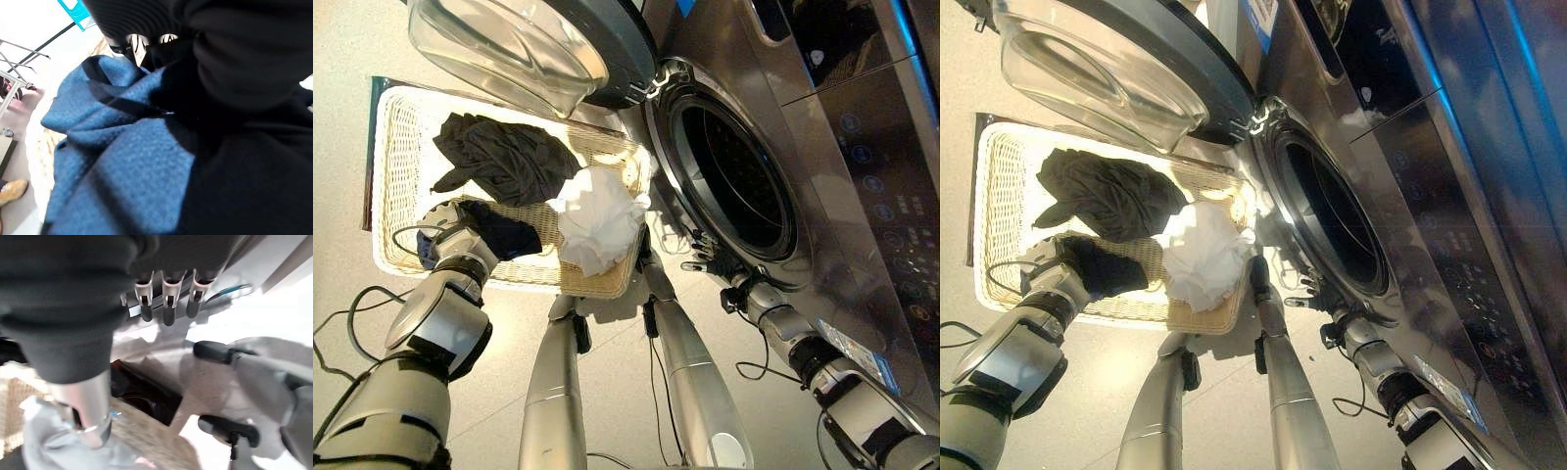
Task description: Put the clothes into the washing machine.
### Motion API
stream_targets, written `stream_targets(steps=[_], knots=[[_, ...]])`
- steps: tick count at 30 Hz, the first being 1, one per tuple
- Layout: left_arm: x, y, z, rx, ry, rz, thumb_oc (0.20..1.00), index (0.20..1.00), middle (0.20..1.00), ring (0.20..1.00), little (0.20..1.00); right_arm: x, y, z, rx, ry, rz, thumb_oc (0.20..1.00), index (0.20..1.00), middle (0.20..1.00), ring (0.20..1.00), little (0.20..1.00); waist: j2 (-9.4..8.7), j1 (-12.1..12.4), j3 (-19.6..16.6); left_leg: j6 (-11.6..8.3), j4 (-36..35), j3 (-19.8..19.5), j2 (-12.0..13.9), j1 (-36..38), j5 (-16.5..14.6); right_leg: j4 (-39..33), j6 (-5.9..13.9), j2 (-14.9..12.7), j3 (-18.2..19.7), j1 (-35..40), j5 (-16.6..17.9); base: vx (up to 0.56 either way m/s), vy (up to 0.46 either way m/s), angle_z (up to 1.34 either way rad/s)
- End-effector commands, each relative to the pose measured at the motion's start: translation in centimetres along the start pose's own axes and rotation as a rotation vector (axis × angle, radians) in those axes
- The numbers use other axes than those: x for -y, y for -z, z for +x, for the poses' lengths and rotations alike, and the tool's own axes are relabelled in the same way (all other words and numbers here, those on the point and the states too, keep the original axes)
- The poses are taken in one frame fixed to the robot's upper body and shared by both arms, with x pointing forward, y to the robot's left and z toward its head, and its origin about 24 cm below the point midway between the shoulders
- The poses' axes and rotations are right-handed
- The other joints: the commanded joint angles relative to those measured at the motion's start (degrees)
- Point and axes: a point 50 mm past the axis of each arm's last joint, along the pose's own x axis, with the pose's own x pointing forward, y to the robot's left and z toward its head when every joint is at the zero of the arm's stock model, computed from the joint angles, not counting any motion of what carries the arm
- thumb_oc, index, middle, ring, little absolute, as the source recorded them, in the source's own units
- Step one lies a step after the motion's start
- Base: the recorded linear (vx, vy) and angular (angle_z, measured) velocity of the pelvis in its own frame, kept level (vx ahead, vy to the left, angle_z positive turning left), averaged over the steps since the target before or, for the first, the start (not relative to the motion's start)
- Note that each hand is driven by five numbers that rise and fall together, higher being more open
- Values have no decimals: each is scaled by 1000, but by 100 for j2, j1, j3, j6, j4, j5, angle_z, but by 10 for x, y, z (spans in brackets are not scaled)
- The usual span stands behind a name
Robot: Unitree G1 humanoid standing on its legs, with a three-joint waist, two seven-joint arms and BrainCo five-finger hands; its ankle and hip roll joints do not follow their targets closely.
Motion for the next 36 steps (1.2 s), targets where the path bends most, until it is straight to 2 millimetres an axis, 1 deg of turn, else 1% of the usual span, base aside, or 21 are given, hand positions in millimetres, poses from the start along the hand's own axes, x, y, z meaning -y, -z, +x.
stream_targets(steps=[1,5,6,7,8,11,12,13,14,15,16,18,19,22,23,24,25,28,29,31,36], knots=[[68,40,-15,-137,245,58,200,200,200,200,200,-8,-15,-4,112,-37,65,1000,1000,1000,1000,1000,-243,11,-45,-108,139,-324,-319,-78,111,-10,183,161,-72,2,61,0,0,0],[78,43,-19,-142,254,-2,200,200,200,200,200,-14,-26,-3,162,-64,77,1000,1000,1000,1000,1000,-235,42,-45,-114,7,-317,-311,62,166,-45,168,173,-89,126,48,0,0,0],[85,42,-21,-150,270,-142,200,200,200,200,200,-17,-33,-4,195,-86,84,1000,1000,1000,1000,1000,-225,56,-45,-120,-58,-306,-304,138,208,-43,165,182,-100,192,29,0,0,0],[87,42,-22,-151,277,-153,200,200,200,200,200,-18,-34,-4,198,-89,85,1000,1000,1000,1000,1000,-222,58,-45,-120,-64,-306,-305,150,211,-42,164,182,-101,202,25,0,0,0],[93,38,-24,-130,278,-307,200,200,200,200,200,-24,-40,-5,230,-115,89,1000,1000,1000,1000,1000,-188,74,-45,-128,-138,-305,-313,266,242,-59,158,183,-101,302,-3,0,0,0],[92,29,-24,-63,245,-469,200,200,200,200,200,-31,-50,-7,264,-147,87,1000,1000,1000,1000,1000,-89,111,-45,-130,-273,-294,-335,464,311,-82,153,179,-115,463,-46,-6,10,0],[93,22,-26,-4,256,-602,200,200,200,200,200,-33,-55,-8,282,-158,79,1000,1000,1000,1000,1000,-19,146,-45,-138,-342,-293,-349,561,350,-99,154,157,-135,546,-60,-19,46,1],[98,16,-30,23,341,-827,200,200,200,200,200,-35,-59,-11,296,-165,78,1000,1000,1000,1000,1000,75,212,-45,-140,-464,-310,-371,692,404,-132,159,131,-170,655,-82,-15,48,2],[101,12,-33,43,392,-942,200,200,200,200,200,-35,-61,-13,300,-167,76,1000,1000,1000,1000,1000,129,245,-45,-142,-513,-318,-386,753,422,-154,164,114,-188,706,-92,-8,57,7],[111,5,-44,107,481,-1126,200,200,200,200,200,-35,-65,-16,306,-166,70,1000,1000,1000,1000,1000,250,319,-45,-138,-629,-343,-421,889,451,-217,177,74,-239,820,-109,-2,38,9],[112,5,-46,112,489,-1141,200,200,200,200,200,-36,-65,-16,305,-166,70,1000,1000,1000,1000,1000,263,322,-45,-137,-644,-348,-423,911,453,-227,178,69,-248,841,-112,-9,34,11],[121,-7,-70,258,610,-1404,200,200,200,200,200,-35,-67,-23,318,-160,64,1000,1000,1000,1000,1000,452,463,-45,-115,-839,-404,-465,1112,500,-353,207,-15,-359,1030,-110,-16,11,12],[123,-12,-80,293,634,-1446,200,200,200,200,200,-35,-68,-24,319,-156,63,1000,1000,1000,1000,1000,498,504,-45,-111,-879,-419,-477,1155,511,-380,215,-38,-391,1072,-104,-27,8,21],[111,-22,-113,565,734,-1667,200,200,200,200,200,-35,-70,-34,330,-160,28,1000,1000,1000,1000,1000,683,706,-45,-75,-1035,-487,-533,1317,553,-469,246,-136,-522,1247,-81,-29,-3,32],[108,-24,-116,594,747,-1679,200,200,200,200,200,-35,-70,-35,329,-162,23,1000,1000,1000,1000,1000,693,721,-45,-72,-1046,-492,-535,1331,557,-471,246,-144,-535,1263,-83,-21,-17,20],[94,-31,-127,750,819,-1731,200,200,200,200,200,-36,-69,-37,327,-177,-12,1000,1000,1000,1000,1000,724,771,-45,-64,-1087,-493,-536,1380,570,-488,244,-172,-582,1321,-86,-12,-16,15],[88,-34,-131,804,842,-1743,200,200,200,200,200,-36,-70,-38,327,-181,-23,1000,1000,1000,1000,1000,732,785,-45,-60,-1092,-493,-536,1391,572,-488,241,-180,-597,1336,-89,-16,-21,15],[57,-50,-160,1230,1039,-1688,200,200,200,200,200,-36,-71,-38,317,-233,-120,1000,1000,1000,1000,1000,774,866,-45,-45,-1105,-492,-537,1442,582,-474,223,-234,-697,1423,-105,-17,-16,19],[55,-51,-162,1249,1046,-1684,200,200,200,200,200,-35,-71,-37,317,-235,-125,1000,1000,1000,1000,1000,772,871,-45,-45,-1099,-494,-537,1441,584,-468,222,-236,-703,1425,-103,-9,-27,9],[33,-63,-180,1502,1179,-1517,200,200,200,200,200,-33,-79,-32,305,-258,-178,1000,1000,1000,1000,1000,736,900,-45,-33,-1103,-487,-510,1455,605,-434,224,-229,-742,1445,-93,-1,-54,10],[4,-76,-201,1787,1317,-1284,200,200,200,200,200,-35,-87,-25,274,-293,-241,1000,1000,1000,1000,1000,647,889,-45,-20,-1292,-424,-445,1578,646,-507,245,-154,-726,1511,-44,3,-44,4]])
